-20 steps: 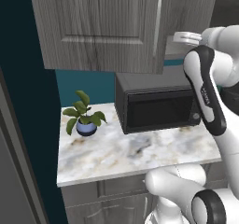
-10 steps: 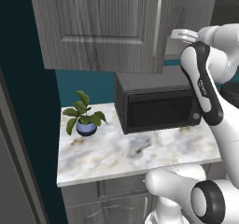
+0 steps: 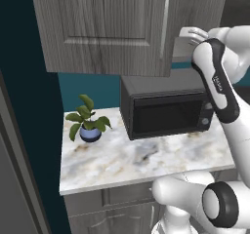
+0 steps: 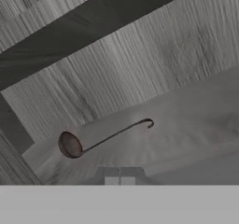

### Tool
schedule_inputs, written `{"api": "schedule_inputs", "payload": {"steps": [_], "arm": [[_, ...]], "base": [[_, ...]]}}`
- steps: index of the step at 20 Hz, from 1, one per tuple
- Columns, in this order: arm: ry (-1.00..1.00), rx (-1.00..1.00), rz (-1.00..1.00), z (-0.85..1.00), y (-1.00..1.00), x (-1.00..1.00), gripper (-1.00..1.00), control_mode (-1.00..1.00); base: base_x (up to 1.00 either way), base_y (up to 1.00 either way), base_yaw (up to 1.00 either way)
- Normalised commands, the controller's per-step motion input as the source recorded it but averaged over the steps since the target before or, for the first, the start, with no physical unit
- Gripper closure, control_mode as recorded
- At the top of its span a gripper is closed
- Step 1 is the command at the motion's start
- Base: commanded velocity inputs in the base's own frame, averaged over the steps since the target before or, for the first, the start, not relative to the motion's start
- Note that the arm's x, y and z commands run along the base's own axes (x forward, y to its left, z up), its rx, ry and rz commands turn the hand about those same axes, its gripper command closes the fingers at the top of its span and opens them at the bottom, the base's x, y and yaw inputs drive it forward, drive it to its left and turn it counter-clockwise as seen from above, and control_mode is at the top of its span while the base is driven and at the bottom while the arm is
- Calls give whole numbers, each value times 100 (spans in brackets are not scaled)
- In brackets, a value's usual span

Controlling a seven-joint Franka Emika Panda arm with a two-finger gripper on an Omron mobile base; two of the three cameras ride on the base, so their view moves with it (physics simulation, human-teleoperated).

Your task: Open the cabinet and move the ladle to the pot. Then close the cabinet.

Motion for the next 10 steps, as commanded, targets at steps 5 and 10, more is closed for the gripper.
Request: {"api": "schedule_inputs", "payload": {"steps": [5, 10], "arm": [[1, 6, 11, -9, 0, 23, 100, -100], [7, 4, 11, -2, 0, 28, 100, -100]], "base": [[0, 0, 0], [0, 0, 0]]}}
